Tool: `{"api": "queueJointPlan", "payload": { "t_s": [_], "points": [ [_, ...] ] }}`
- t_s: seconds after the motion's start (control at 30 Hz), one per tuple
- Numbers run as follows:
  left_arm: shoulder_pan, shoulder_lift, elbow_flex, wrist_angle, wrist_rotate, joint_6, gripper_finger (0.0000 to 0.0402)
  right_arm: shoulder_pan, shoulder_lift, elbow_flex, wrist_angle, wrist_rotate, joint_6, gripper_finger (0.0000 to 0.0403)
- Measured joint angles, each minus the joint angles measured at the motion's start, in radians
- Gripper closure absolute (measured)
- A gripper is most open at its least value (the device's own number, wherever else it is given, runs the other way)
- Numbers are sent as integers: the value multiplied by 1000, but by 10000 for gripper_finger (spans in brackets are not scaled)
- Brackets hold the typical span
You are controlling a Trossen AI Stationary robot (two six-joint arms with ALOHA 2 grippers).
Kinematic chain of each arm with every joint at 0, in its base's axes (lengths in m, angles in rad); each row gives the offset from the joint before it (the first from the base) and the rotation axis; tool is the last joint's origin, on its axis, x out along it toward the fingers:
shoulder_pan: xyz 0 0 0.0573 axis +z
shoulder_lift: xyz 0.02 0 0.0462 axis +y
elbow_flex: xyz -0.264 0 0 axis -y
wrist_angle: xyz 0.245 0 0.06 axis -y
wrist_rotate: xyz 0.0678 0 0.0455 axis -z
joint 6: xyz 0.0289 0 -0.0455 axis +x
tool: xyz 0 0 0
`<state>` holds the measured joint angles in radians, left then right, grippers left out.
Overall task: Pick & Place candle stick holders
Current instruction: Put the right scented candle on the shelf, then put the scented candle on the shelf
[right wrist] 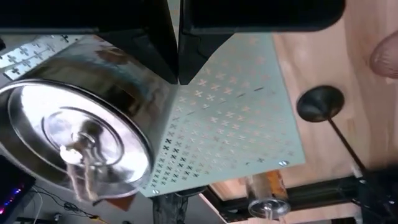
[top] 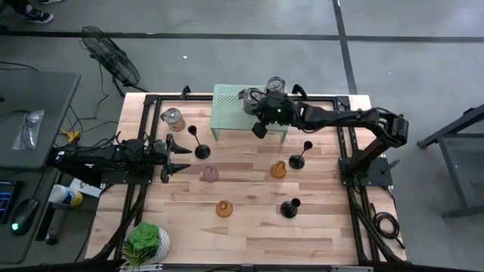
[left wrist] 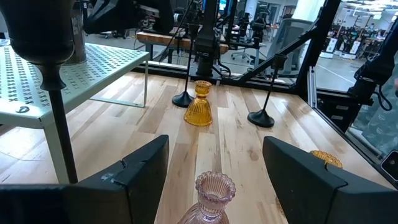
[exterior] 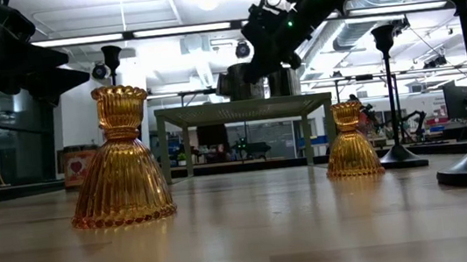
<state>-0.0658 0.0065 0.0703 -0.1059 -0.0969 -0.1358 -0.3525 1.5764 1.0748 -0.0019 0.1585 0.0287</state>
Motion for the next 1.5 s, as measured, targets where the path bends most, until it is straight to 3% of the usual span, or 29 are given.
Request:
{"api": "queueJointPlan", "payload": {
  "t_s": [0.33,0.5,1.27,1.5],
  "points": [
    [0,0,0,0,0,0,146,-35,2,0,47,0,-6,399],
    [0,0,0,0,0,0,146,-50,2,0,57,51,-7,400],
    [0,0,0,0,0,0,146,-135,39,1,171,44,-3,399],
    [0,0,0,0,0,0,146,-111,66,1,218,26,4,400]
  ]
}}
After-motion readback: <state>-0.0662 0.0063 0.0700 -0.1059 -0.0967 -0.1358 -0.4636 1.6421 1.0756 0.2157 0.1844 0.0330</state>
